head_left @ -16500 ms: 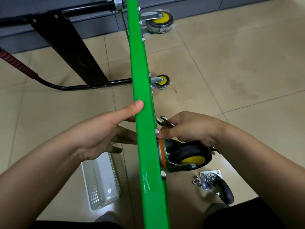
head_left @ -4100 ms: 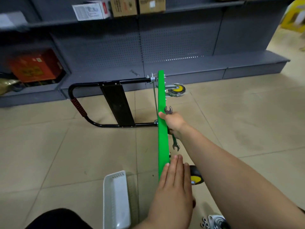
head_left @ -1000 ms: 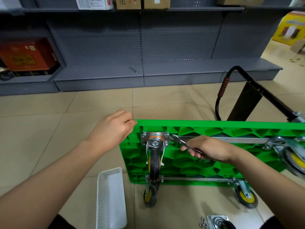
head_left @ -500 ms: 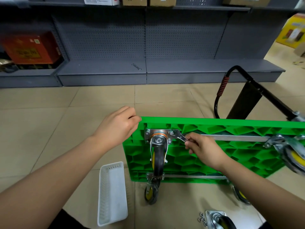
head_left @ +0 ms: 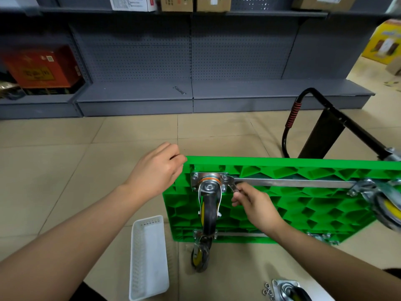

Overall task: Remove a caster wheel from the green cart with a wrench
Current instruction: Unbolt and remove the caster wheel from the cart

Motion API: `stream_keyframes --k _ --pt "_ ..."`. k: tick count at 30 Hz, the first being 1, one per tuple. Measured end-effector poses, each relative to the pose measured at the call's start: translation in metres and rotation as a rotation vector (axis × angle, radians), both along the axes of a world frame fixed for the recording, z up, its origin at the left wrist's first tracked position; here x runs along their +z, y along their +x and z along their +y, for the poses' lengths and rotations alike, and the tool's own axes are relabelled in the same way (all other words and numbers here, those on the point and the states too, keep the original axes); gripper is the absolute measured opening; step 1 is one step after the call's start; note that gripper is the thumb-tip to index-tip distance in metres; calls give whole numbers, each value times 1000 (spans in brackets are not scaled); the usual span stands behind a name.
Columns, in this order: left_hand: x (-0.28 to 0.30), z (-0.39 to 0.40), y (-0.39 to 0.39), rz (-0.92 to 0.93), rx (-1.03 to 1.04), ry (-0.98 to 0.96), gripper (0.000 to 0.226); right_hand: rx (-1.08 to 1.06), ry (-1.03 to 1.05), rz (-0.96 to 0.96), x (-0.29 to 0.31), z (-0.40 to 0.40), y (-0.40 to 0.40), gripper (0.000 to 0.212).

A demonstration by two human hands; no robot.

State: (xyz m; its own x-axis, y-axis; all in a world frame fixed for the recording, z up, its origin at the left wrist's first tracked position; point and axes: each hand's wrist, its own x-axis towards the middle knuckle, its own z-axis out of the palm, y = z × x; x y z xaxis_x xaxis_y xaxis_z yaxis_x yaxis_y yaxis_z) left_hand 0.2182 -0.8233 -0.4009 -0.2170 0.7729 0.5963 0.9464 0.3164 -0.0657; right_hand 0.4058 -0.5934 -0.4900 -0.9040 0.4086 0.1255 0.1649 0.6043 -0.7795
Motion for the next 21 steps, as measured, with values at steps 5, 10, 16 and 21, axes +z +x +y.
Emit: stream_keyframes --k 5,10,16,21 --pt "-2 0 0 -8 8 13 11 -29 -95 50 -9 -11 -4 11" --pt "-3 0 0 -15 12 19 11 -45 -148 36 -9 -16 -6 15" --pt "-3 1 -1 -13 6 35 9 -49 -88 0 -5 -16 -7 21" --pt "-3 0 1 -10 7 39 8 -32 -65 -30 0 -16 -8 25"
